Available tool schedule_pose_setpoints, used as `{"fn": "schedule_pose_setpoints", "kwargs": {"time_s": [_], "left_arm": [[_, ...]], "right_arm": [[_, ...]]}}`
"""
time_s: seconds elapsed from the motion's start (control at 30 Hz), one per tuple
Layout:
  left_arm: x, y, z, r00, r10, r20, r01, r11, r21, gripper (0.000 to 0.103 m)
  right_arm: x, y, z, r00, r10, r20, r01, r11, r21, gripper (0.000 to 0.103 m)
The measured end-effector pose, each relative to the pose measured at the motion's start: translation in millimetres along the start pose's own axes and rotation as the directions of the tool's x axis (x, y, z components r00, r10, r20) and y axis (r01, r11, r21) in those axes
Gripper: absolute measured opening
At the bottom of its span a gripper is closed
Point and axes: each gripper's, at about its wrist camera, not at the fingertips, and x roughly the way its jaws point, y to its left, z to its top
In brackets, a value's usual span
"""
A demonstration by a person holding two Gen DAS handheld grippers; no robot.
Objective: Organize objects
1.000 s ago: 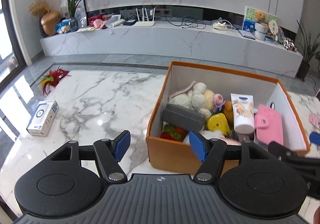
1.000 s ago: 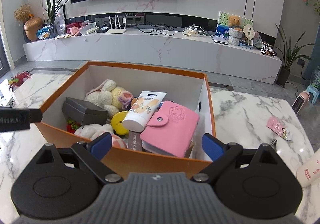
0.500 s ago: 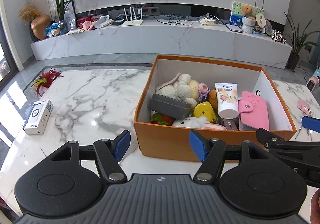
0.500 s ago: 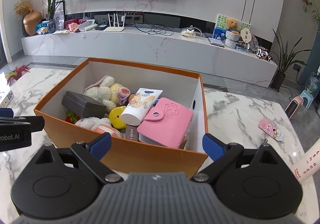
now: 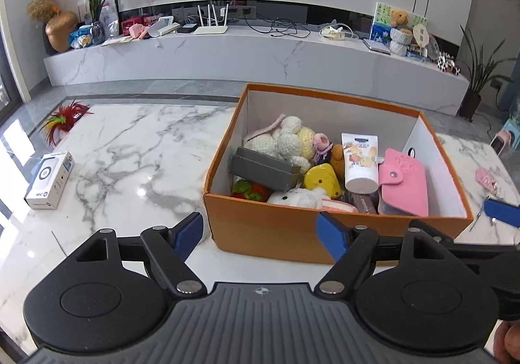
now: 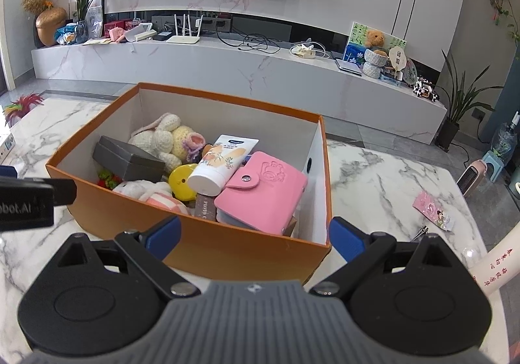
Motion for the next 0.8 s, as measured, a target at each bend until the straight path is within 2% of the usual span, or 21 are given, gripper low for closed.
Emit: {"fn": "schedule_pose_setpoints", "kwargs": {"time_s": [0.23, 0.8], "left_arm": [[-3.5, 3.4, 3.7, 0.999, 0.025, 0.032, -0.025, 1.0, -0.008, 0.09], [-4.2, 5.0, 5.0, 0.999, 0.015, 0.033, -0.014, 1.0, -0.009, 0.09]], "right_arm": [[-0.3, -0.2, -1.1, 1.0, -0.002, -0.001, 0.002, 1.0, -0.011, 0.098], [0.3, 3.5, -2.1, 1.0, -0.004, -0.002, 0.004, 0.999, -0.038, 0.098]]}}
